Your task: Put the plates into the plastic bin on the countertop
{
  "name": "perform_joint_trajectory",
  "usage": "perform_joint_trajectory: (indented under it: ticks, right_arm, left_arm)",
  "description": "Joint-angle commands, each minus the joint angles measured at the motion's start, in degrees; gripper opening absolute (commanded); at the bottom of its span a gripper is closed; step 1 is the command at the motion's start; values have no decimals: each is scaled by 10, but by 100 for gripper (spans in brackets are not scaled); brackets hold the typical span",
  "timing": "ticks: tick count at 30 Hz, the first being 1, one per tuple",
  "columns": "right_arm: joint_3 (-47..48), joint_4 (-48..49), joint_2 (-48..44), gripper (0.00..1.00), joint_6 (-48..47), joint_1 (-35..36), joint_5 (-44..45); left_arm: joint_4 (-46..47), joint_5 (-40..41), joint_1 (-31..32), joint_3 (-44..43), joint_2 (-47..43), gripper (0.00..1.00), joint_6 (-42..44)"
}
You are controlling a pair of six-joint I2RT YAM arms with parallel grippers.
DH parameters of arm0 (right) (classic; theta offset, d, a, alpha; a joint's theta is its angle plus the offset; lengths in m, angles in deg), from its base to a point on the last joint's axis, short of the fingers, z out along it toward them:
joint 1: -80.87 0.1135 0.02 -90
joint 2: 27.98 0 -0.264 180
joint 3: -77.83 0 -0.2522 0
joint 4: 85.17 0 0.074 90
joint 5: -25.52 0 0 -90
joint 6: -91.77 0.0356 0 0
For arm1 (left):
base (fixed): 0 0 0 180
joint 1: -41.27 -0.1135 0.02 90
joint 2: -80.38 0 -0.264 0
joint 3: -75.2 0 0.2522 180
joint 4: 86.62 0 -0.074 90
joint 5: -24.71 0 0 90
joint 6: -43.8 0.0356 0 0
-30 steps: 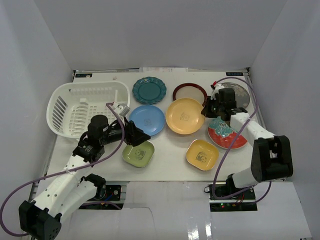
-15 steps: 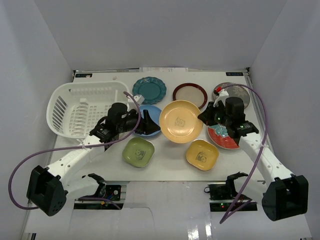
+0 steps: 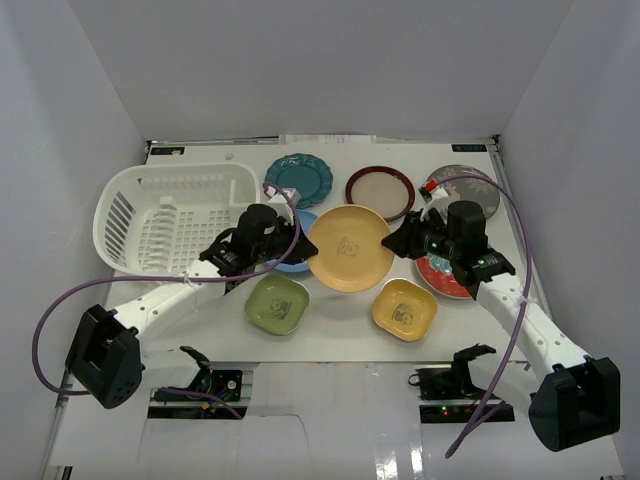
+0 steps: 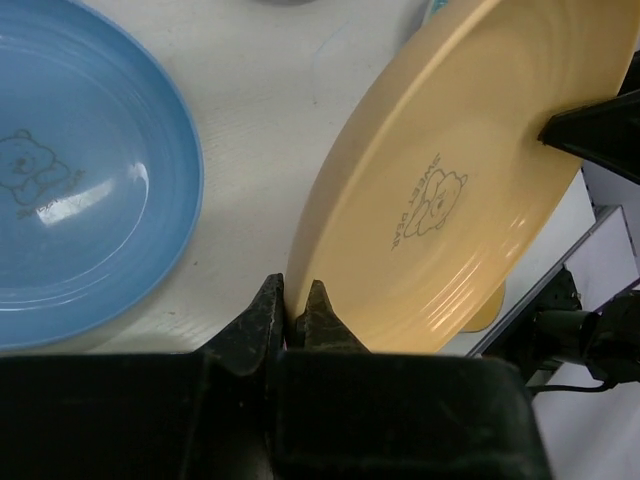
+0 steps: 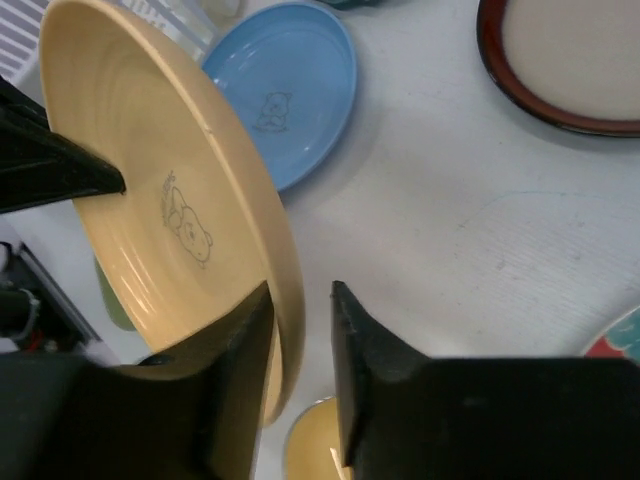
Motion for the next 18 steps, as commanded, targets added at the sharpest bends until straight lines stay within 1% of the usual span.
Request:
perform_joint_trajectory:
  ticks: [1,2,4,5,6,7,8,9,11,12,14,15,16,17,18]
  right_arm:
    - [4,33,-5,36,21,5,-34]
    - [4,32,-8,52,23,5,-33]
    - [1,33,-16,63,25,5,-18]
    - [-1,31,-27,71,26,5,-14]
    - [-5,31,-32,72,29,5,-7]
    - [-7,30,-42,76,32,5,0]
    - [-10,31,-48,77,34,5,1]
    - [-19,33,-51,77,38,5,0]
    - [-37,45,-57,77,54,5,-7]
    - [-64,82,-55,77,64,5,-10]
    - [-83,103,-37,77,84,8,-16]
    - [-90,116,-29,76,86,10,-13]
    - [-95,120,-9,76,89,16,-5]
    - [-94,124,1,76,89,19,0]
    - [-90,127,10,76,89,24,4]
  left_arm:
    - [8,25,6,-43,-41,0,22]
    - [-1,48,6,-51,-50,0,25]
    - [-34,76,5,-87,-60,0,32]
    - [-47,105,3,-102,-64,0,37]
    - [-62,135,0,-117,-71,0,38]
    - [-94,156,-13,-150,-73,0,39]
    - [-106,173,-24,-164,-76,0,37]
    - [-116,192,-59,-174,-83,0,33]
    - [-141,187,-114,-186,-95,0,14]
    - [-153,188,-168,-187,-112,0,-9]
    - [-172,206,-210,-174,-136,0,-21]
    - [-175,227,-244,-166,-149,0,-25]
    - [-179,242,-256,-155,-175,0,-25]
    - [-181,262,-269,-134,-184,0,-22]
    - [-185,304,-291,-123,-190,0,-17]
